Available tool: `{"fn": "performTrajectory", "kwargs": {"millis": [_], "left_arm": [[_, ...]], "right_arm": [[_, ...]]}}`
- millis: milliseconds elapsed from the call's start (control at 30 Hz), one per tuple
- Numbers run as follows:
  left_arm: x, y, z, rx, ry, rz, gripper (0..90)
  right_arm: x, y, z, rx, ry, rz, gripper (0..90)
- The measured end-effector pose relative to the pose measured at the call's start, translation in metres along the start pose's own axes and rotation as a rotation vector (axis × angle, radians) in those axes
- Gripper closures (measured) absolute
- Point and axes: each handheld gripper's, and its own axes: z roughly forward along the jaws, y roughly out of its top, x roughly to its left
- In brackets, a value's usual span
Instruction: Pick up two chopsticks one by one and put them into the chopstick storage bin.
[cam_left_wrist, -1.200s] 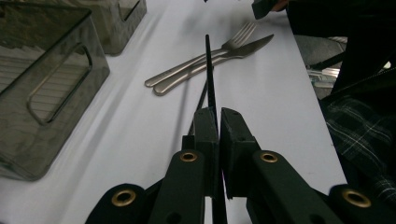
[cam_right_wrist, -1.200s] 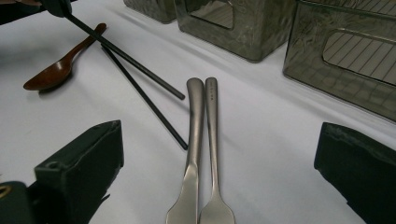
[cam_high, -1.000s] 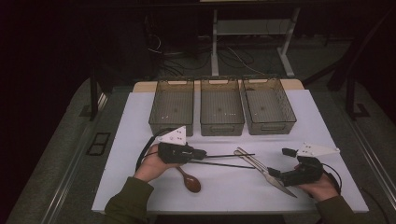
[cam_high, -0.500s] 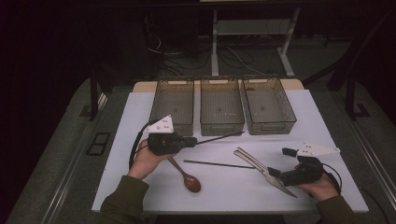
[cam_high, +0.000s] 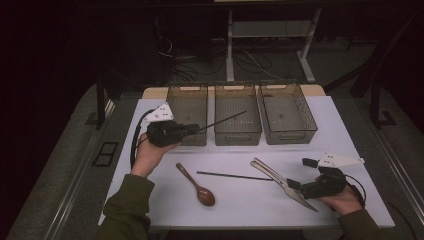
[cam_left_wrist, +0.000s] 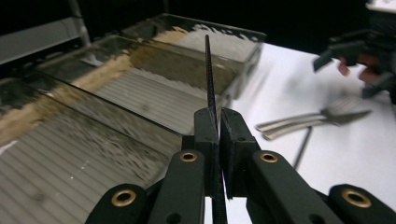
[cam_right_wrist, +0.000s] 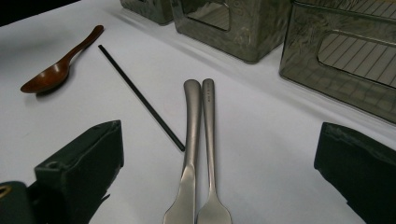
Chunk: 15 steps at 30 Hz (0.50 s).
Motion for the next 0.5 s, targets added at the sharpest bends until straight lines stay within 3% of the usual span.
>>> {"fn": "performTrajectory", "kwargs": {"millis": [267, 500], "left_arm": [[0.024, 0.009, 0.006, 0.014, 0.127, -0.025, 85.1], [0.048, 0.005, 0.01, 0.006, 0.243, -0.085, 85.1]], "right_arm": [[0.0, 0.0, 0.0, -0.003, 0.001, -0.001, 1.0], [0.0, 0.0, -0.001, -0.001, 0.001, 0.001, 1.0]]}}
